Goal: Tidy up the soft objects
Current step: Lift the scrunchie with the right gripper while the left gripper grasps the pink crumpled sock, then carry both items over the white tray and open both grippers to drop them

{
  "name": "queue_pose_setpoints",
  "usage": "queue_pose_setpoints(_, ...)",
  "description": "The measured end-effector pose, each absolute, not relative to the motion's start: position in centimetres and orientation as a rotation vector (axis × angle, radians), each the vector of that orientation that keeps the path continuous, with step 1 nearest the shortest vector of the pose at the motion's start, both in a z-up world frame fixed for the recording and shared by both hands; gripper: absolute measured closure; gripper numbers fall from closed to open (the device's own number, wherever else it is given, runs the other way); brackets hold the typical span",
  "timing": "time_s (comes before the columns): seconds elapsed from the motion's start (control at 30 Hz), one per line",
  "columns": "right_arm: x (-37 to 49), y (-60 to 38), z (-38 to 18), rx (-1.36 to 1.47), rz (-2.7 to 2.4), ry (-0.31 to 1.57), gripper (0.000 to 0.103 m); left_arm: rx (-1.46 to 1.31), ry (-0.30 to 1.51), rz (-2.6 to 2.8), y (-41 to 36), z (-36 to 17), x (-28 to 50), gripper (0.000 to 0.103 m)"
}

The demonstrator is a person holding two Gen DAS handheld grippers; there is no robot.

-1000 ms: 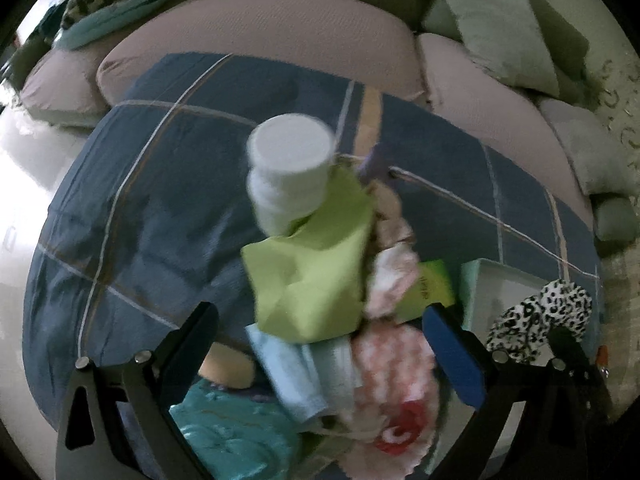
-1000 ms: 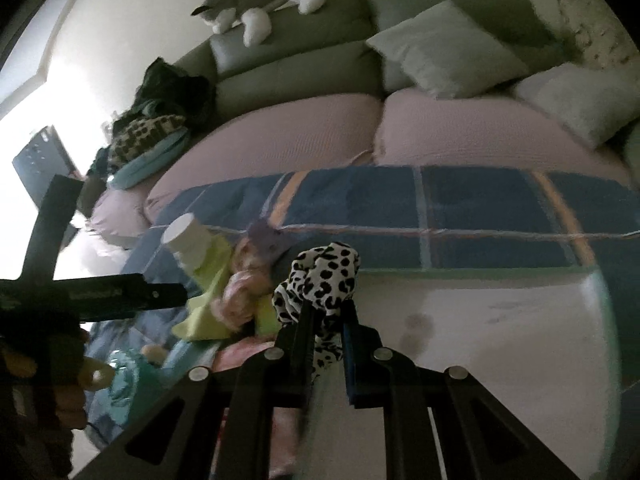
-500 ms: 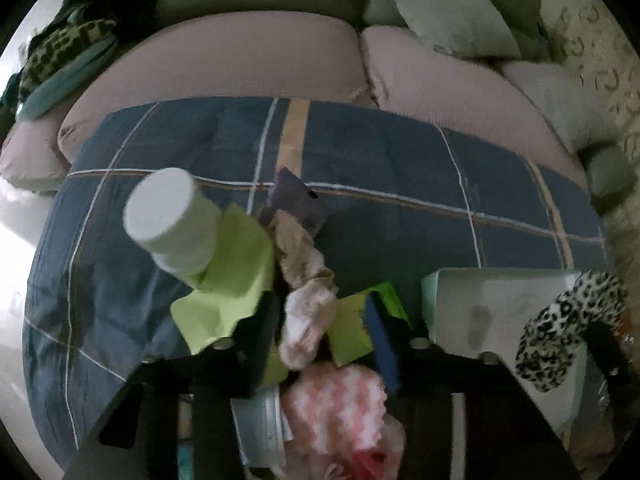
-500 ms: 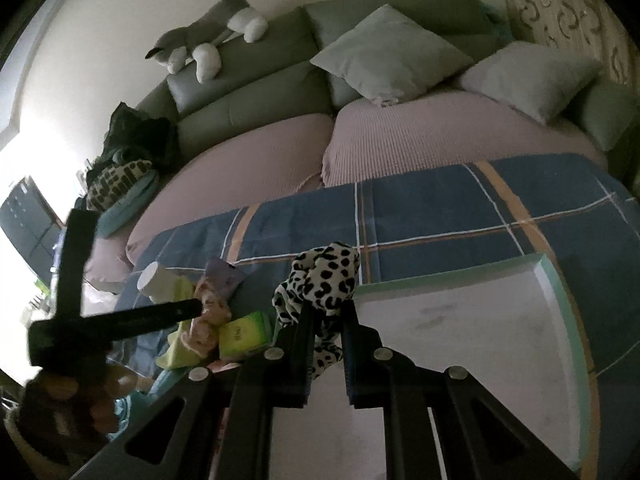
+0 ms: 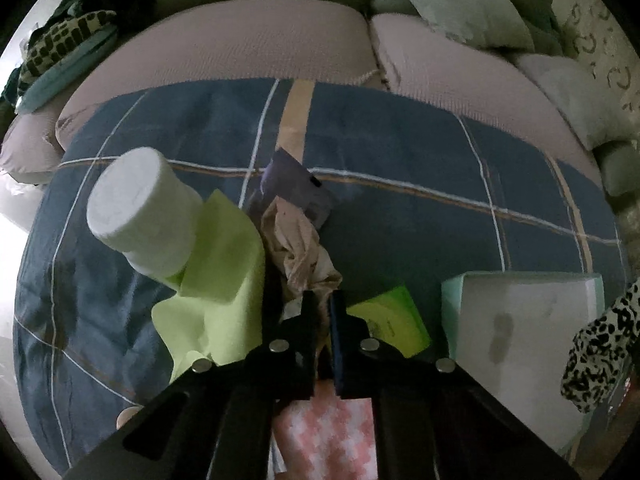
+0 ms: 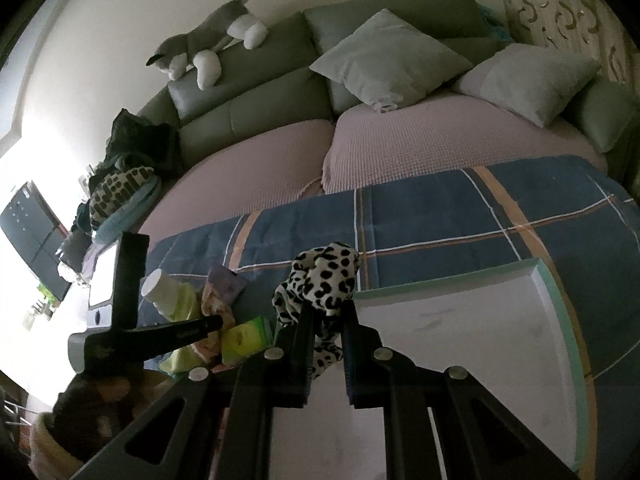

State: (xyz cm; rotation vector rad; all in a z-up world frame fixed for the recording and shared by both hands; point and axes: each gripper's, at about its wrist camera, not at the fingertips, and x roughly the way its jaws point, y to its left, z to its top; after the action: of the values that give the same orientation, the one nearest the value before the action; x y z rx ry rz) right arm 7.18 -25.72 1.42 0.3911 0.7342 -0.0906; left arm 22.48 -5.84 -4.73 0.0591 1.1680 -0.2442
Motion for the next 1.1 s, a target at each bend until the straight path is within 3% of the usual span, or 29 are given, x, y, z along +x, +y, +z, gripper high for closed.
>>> queue_pose_setpoints(0.63,6.5,-27.1,1.9,0.459,-0.081,0.718,0.09,-0.045,1.058,-0.202,-3.7,-1.0,20.8,0.099)
queue_pose_setpoints(1.1,5.6,-28.7,2.6,0.504,-0.115,0.695,0.09,-0.093,0.88,-0.339,-6.7,7.4,16.7,0.099)
